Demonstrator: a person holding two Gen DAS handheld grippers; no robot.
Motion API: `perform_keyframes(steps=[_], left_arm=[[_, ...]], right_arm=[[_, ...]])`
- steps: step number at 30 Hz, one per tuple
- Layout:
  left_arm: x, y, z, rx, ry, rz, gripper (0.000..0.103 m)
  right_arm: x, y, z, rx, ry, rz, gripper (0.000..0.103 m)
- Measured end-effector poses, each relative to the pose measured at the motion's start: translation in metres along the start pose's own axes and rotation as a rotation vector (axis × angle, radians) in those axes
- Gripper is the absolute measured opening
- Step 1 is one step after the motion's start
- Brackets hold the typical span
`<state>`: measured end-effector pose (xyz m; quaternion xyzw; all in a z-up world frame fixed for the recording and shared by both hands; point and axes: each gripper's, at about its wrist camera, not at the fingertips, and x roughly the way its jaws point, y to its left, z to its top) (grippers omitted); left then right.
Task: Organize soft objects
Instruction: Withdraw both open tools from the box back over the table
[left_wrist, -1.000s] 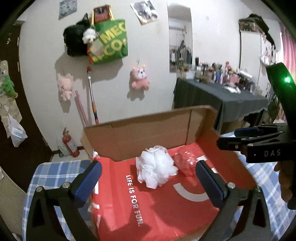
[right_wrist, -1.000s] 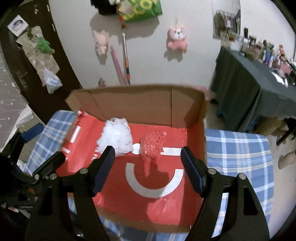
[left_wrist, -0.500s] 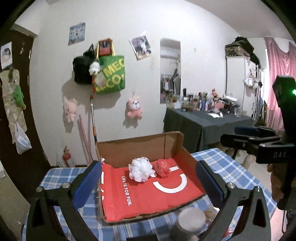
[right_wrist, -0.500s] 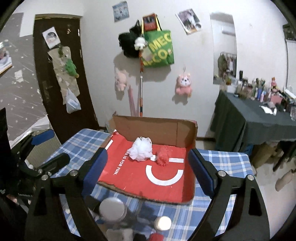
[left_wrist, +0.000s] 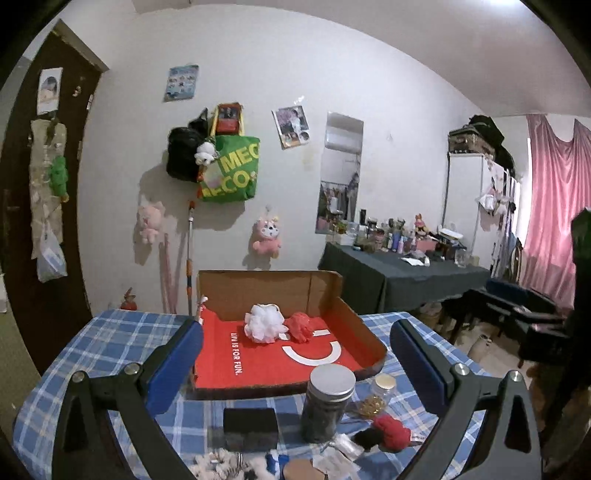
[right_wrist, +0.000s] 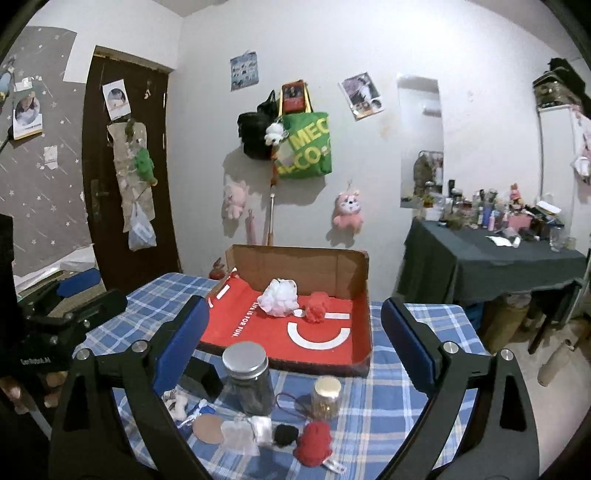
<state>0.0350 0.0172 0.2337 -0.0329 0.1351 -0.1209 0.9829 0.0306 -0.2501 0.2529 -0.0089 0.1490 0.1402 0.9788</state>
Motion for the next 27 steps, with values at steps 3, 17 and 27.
perform_keyframes(steps=[3,17,27], left_arm=[[-0.015,-0.005,-0.011,0.002,-0.036,0.030,0.103],[-0.033,-0.016,-0.094,0.014,-0.044,0.163,0.103],[-0.004,-0.013,-0.148,-0.014,0.090,0.171,0.103]], right_arm=[[-0.014,0.008,-0.017,-0.017,-0.038,-0.048,0.098],[-0.001,0.022,-0.123,0.039,0.038,-0.104,0.100],[0.022,0.018,-0.174,0.042,0.146,-0.142,0.100]])
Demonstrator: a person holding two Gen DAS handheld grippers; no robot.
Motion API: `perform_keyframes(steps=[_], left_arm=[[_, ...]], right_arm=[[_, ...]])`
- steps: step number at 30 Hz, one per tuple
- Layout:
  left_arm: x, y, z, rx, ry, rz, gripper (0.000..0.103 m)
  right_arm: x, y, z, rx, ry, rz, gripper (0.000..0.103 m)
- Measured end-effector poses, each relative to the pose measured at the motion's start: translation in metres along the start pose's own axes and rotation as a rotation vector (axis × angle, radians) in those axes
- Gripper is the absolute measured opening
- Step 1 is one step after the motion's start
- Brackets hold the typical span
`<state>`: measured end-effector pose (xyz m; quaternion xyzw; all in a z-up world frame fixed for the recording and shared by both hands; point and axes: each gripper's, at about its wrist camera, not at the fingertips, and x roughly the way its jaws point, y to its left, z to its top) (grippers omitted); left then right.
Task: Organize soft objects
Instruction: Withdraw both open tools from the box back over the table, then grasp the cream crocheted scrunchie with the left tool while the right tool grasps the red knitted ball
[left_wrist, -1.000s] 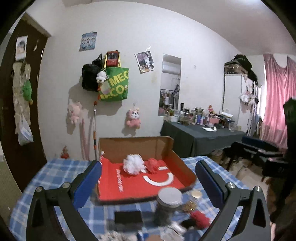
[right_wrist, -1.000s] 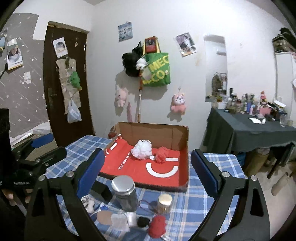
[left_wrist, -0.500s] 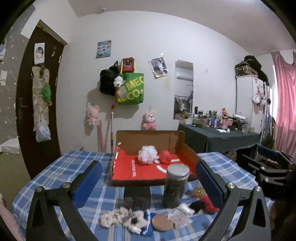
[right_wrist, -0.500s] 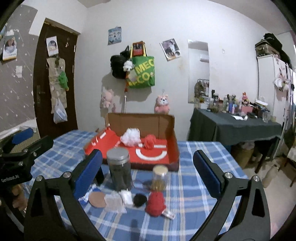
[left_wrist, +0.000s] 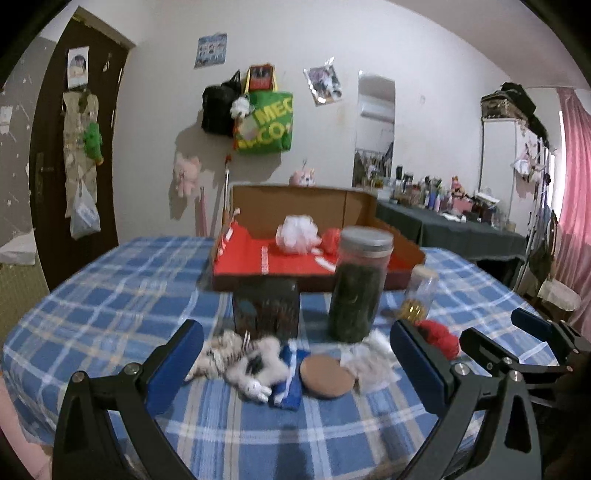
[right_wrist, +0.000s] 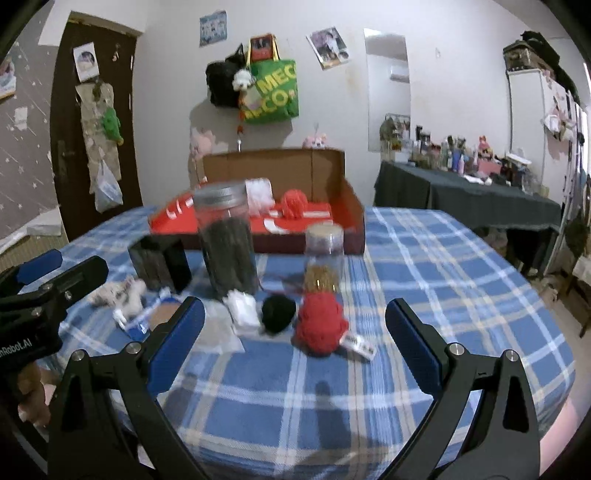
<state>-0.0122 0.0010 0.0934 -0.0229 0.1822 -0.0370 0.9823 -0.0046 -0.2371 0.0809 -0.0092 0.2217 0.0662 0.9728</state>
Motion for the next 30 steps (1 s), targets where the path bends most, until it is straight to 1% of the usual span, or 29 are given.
perform_keyframes(steps=[9,16,25,30], left_arm=[[0.025,0.004,-0.029,0.004,0.098,0.018,0.103],[0.037,0.011,-0.040,-0.005,0.145,0.031,0.103],[0.045,0.036,-0.036,-0.016,0.163,0.077,0.103],[0.050,0.058,-0.029,-0.015,0.168,0.108,0.103]], right_arm=[[0.019,0.001,-0.015,-0.001,0.063,0.001,0.100],[0.031,0.001,-0.019,-0.002,0.096,0.001,0.100],[0.046,-0.008,-0.014,0.016,0.122,-0.008,0.100],[0.055,-0.024,-0.011,0.071,0.159,0.029,0.100]])
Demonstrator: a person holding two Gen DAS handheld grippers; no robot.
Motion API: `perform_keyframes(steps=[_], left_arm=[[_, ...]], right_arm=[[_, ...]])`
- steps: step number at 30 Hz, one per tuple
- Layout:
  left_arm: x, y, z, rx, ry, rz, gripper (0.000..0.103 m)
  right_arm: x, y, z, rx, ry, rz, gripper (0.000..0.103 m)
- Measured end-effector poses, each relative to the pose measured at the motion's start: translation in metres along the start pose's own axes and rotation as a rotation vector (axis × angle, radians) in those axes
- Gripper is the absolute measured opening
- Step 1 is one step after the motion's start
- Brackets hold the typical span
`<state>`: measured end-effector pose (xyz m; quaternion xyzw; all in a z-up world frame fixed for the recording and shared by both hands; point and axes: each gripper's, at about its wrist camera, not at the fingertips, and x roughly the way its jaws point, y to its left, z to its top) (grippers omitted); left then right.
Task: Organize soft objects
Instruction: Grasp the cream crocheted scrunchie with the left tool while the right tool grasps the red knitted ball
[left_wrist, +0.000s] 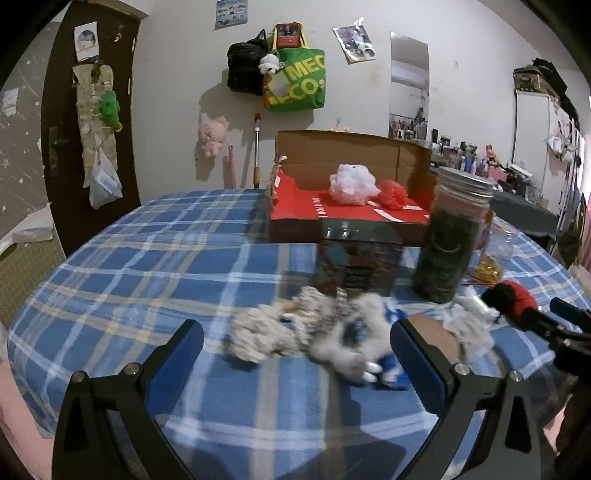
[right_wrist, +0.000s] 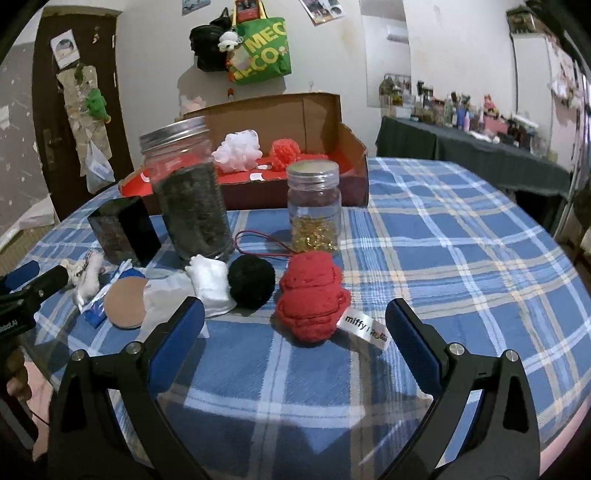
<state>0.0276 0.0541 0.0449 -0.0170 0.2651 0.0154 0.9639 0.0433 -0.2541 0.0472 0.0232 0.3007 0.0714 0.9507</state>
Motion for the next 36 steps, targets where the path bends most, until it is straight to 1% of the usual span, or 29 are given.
perform_keyframes(steps=[2,6,10,13,15,18,21,25,27,28,29,30,31,32,33,34,35,36], left_arm=[[0.003,0.008,0.004,0.012,0.006,0.000,0.103],[0.011,0.025,0.009,0.003,0.029,0.005,0.103],[0.016,0.031,0.012,-0.014,0.061,-0.060,0.103],[0.017,0.024,0.011,-0.001,0.071,-0.102,0.103],[0.018,0.019,0.010,0.012,0.074,-0.116,0.103],[0.024,0.019,0.012,0.023,0.083,-0.103,0.103],[0.029,0.031,0.016,-0.001,0.094,-0.076,0.103],[0.030,0.046,0.019,0.003,0.102,-0.071,0.103],[0.032,0.050,0.019,0.023,0.119,-0.083,0.103],[0.035,0.051,0.019,0.032,0.129,-0.091,0.103],[0.037,0.052,0.019,0.040,0.137,-0.097,0.100],[0.040,0.052,0.018,0.049,0.146,-0.102,0.098],[0.044,0.050,0.019,0.062,0.157,-0.100,0.093],[0.048,0.049,0.019,0.073,0.168,-0.091,0.090],[0.051,0.047,0.019,0.086,0.177,-0.090,0.087],[0.055,0.044,0.018,0.102,0.183,-0.098,0.074],[0.058,0.043,0.018,0.106,0.187,-0.107,0.054],[0.061,0.042,0.018,0.105,0.193,-0.124,0.042]], right_arm=[[0.003,-0.005,0.001,0.018,0.014,0.008,0.100],[0.008,-0.012,0.004,0.037,0.032,0.014,0.100],[0.011,-0.017,0.005,0.054,0.041,0.024,0.100],[0.013,-0.018,0.006,0.058,0.051,0.037,0.100],[0.014,-0.019,0.007,0.055,0.056,0.041,0.100],[0.015,-0.020,0.007,0.051,0.060,0.050,0.100],[0.015,-0.021,0.008,0.051,0.059,0.053,0.100],[0.018,-0.025,0.010,0.054,0.070,0.071,0.100],[0.020,-0.026,0.012,0.060,0.077,0.086,0.098],[0.022,-0.027,0.013,0.060,0.081,0.087,0.094],[0.024,-0.027,0.014,0.060,0.088,0.084,0.088],[0.026,-0.028,0.015,0.061,0.098,0.083,0.084],[0.029,-0.029,0.016,0.063,0.108,0.086,0.075],[0.033,-0.030,0.016,0.067,0.124,0.093,0.061],[0.035,-0.030,0.016,0.072,0.134,0.101,0.051],[0.037,-0.031,0.015,0.076,0.142,0.120,0.041],[0.037,-0.032,0.015,0.079,0.141,0.139,0.036],[0.036,-0.031,0.015,0.071,0.136,0.137,0.036]])
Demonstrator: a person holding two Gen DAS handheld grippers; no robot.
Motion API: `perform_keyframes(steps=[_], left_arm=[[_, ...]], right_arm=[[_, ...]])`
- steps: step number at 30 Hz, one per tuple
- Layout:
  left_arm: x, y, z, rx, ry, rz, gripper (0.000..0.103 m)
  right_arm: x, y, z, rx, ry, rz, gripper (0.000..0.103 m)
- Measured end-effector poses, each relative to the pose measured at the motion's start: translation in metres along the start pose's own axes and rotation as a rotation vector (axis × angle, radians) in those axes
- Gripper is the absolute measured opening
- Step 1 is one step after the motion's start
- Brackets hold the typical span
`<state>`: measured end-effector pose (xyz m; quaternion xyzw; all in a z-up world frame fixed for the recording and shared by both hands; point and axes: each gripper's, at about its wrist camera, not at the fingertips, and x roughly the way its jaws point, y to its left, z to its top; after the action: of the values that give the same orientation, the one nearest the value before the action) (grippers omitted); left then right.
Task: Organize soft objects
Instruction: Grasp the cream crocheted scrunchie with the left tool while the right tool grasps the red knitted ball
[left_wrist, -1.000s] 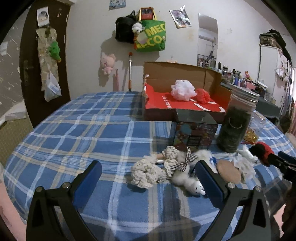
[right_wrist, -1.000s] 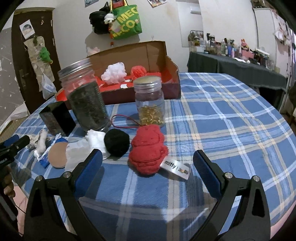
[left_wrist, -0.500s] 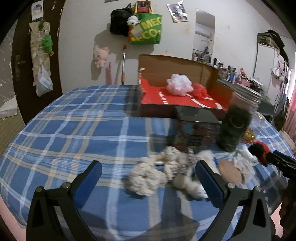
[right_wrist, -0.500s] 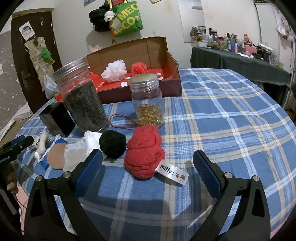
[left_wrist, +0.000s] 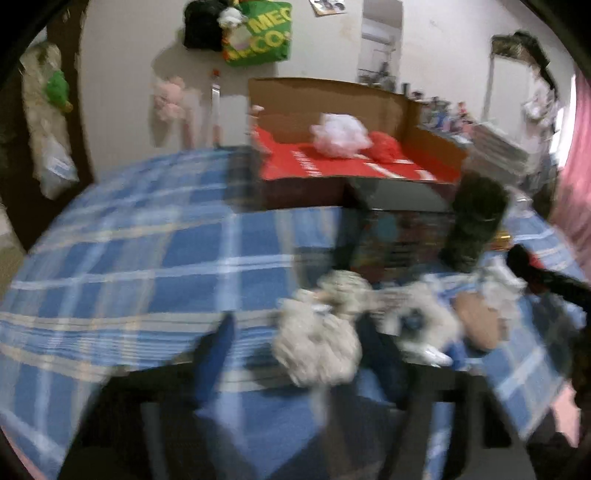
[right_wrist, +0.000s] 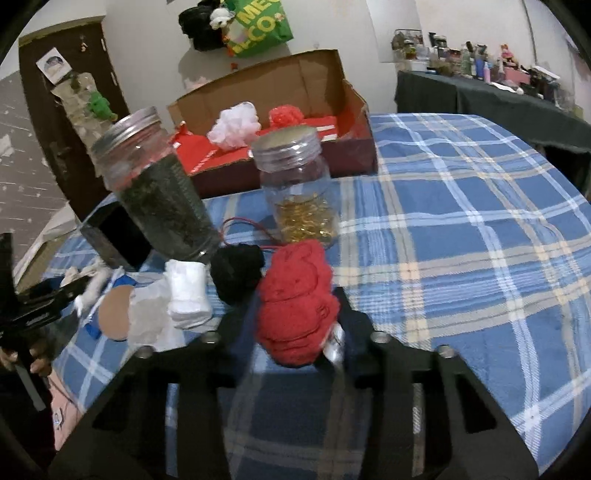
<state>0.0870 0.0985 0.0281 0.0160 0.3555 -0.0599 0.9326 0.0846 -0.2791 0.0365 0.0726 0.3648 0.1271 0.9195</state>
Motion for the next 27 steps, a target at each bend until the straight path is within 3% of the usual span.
perform_keyframes(steps=[1,3,4,19,27], left_arm=[[0.003,0.000,0.000,-0.009,0.008,-0.054,0.028],[0.004,0.000,0.001,-0.032,0.018,-0.143,0.026],[0.002,-0.001,0.001,-0.038,0.017,-0.146,0.025],[-0.055,-0.023,0.012,-0.019,-0.140,-0.086,0.025],[-0.059,-0.028,0.014,-0.029,-0.150,-0.092,0.025]], right_arm=[[-0.001,0.001,0.000,-0.006,-0.006,-0.002,0.035],[-0.007,0.003,-0.001,-0.011,-0.026,0.001,0.035],[-0.009,0.003,-0.001,-0.012,-0.034,0.004,0.035],[-0.041,-0.006,0.005,0.012,-0.118,0.014,0.035],[-0.049,-0.007,0.004,0.017,-0.130,0.025,0.035]])
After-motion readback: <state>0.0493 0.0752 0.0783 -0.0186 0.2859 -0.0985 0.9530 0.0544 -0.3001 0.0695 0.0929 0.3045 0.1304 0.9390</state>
